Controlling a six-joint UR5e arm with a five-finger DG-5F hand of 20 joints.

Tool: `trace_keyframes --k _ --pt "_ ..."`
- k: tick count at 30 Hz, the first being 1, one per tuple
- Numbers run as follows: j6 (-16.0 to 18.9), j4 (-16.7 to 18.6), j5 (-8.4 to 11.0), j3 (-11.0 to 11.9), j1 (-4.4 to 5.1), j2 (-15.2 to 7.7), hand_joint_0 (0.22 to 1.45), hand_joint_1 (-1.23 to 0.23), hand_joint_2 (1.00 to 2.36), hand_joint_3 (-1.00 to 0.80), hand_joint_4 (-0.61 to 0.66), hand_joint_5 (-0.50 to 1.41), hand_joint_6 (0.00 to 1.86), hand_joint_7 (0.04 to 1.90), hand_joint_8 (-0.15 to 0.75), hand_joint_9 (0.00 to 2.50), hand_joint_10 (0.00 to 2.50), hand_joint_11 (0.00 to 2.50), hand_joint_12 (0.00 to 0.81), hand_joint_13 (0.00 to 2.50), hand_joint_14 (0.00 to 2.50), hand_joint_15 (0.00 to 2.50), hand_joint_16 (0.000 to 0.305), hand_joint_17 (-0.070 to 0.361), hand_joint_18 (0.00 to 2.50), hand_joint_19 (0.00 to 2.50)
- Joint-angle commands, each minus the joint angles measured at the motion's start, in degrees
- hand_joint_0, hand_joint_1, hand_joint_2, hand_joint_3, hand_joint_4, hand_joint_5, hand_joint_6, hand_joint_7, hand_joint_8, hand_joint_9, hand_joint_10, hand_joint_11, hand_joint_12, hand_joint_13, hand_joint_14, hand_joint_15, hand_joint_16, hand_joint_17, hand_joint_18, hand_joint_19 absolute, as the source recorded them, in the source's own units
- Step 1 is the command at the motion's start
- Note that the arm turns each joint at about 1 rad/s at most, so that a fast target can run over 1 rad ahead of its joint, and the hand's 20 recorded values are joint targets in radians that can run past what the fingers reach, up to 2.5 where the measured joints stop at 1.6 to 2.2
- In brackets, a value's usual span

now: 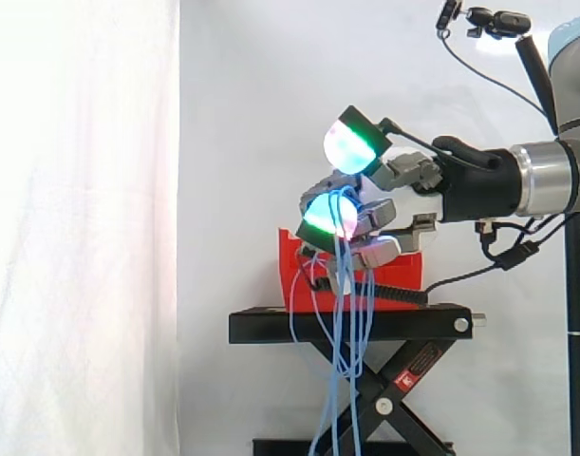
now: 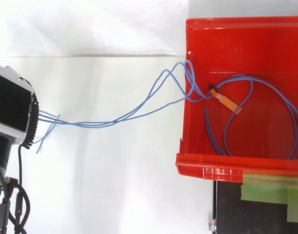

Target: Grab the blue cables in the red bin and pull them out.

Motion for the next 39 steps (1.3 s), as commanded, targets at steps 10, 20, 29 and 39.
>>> trace_keyframes --k 10,20,29,39 --pt "0.63 -0.92 0.09 -0.08 0.01 -0.01 0.68 -0.74 1.0 -1.0 0.13 0.92 0.34 0.78 0.236 1.24 0.91 1.66 0.372 1.38 0.02 1.39 0.06 0.134 0.86 0.74" --pt "0.63 -0.92 0.27 -0.08 0.01 -0.01 0.84 -0.87 1.0 -1.0 0.09 0.93 0.34 0.81 0.197 1.24 0.8 1.79 0.319 1.35 0.02 1.43 0.051 0.115 0.82 0.76" --pt "0.89 -0.92 0.27 -0.08 0.1 0.08 0.9 -0.91 1.0 -0.98 0.08 0.87 0.25 0.83 0.199 1.22 0.82 1.78 0.324 1.35 0.02 1.44 0.051 0.114 0.81 0.75" --pt "1.68 -0.92 0.44 -0.08 0.1 0.08 0.93 -0.96 1.0 -0.9 0.09 0.76 0.13 0.8 0.193 1.14 0.91 1.71 0.325 1.34 0.02 1.42 0.051 0.116 0.81 0.75"
